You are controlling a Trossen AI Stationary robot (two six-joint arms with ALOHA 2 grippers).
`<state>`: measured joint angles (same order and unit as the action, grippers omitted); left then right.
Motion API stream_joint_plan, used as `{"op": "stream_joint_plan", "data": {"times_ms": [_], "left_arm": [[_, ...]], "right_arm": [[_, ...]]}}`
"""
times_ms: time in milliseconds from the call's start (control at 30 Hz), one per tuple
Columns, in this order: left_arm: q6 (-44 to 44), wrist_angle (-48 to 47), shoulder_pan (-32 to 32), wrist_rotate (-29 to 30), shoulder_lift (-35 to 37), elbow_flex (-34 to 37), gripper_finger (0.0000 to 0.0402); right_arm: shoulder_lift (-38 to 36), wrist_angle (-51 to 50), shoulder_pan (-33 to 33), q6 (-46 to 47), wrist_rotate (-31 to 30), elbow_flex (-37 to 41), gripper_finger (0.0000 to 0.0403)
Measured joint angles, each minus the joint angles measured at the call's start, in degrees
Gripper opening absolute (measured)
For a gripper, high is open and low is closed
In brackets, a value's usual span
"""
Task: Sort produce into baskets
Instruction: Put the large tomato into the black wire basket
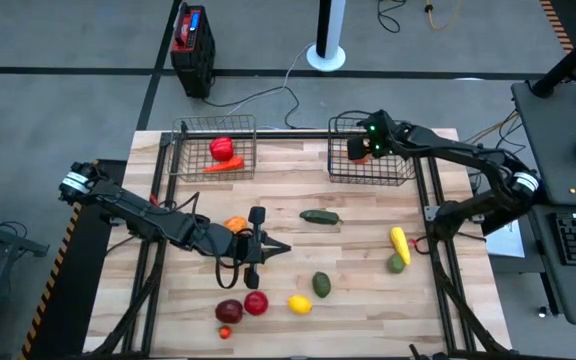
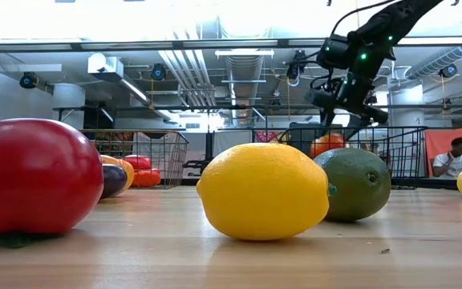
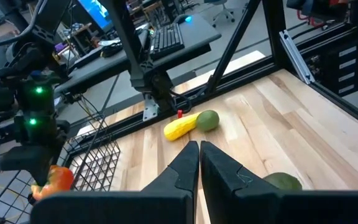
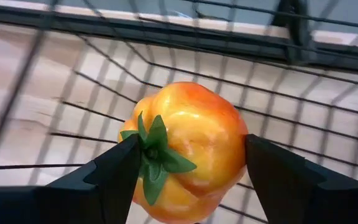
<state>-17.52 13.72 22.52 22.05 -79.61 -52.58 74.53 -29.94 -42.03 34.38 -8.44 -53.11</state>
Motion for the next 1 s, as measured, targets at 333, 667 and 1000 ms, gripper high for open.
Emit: {"op": "stream_joint_plan", "data": {"times_ms": [333,667,1000], "left_arm": [[0.1,0.0,0.0,0.0,0.0,0.0,0.0000],[0.1,-0.2,0.0,0.1,0.0,0.0,0.0000],[0.4,-1.1,0.0,0.1,0.0,0.0,0.0000]], "right_arm": [[5.4,-6.9,-1.9,-2.0,-0.1,-4.3,0.0266],[12.1,-12.6,-1.9,-4.9,-0.1,-10.6,0.0268],[15.7,-14.5,-1.9,-6.8,0.0,-12.5,0.0264]]}}
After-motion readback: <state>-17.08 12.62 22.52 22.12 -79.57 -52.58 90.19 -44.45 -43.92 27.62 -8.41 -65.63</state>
